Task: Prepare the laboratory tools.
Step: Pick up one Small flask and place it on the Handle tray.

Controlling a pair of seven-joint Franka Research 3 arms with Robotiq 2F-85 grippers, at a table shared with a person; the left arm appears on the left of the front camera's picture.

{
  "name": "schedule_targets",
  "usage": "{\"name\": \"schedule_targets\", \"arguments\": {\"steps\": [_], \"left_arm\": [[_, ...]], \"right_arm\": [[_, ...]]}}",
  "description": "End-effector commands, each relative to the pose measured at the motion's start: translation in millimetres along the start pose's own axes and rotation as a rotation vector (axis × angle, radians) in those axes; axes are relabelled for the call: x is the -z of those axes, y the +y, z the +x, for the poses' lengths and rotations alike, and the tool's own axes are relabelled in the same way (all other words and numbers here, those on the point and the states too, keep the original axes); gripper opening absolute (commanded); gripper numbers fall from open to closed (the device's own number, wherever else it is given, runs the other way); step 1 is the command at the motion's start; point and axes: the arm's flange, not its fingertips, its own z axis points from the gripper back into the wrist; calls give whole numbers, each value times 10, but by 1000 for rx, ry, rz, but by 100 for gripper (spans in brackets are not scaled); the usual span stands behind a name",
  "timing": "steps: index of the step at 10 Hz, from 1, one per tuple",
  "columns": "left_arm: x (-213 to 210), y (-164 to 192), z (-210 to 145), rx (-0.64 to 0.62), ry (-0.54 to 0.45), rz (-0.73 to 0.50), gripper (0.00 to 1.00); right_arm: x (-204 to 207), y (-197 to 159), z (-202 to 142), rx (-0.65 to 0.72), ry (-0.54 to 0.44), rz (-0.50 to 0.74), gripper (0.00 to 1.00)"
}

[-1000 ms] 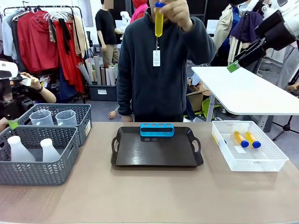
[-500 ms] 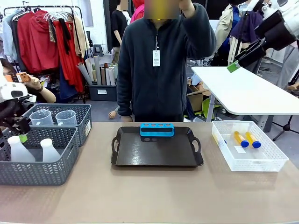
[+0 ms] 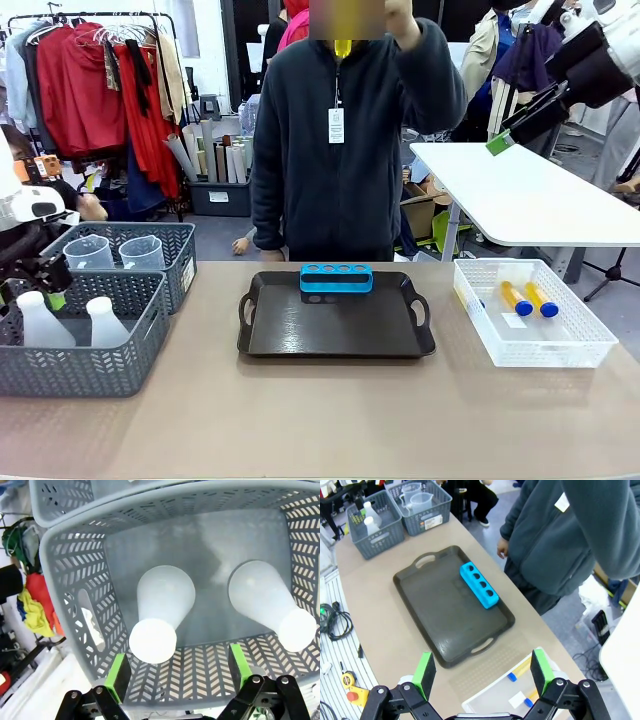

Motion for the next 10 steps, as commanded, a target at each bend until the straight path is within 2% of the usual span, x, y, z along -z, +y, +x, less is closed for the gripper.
{"name": "schedule_targets", "arguments": {"steps": [1,6,10], "left_arm": [[37,61,70,-40,-13,-9,100],[113,138,159,-50,-23,14,100],[89,149,166,-33,-30,25,21]], "right_arm": [[-5,-4,0,-1,-3,0,100],[-5,-4,0,-1,-3,0,100],[-5,-4,0,-1,-3,0,100]]}}
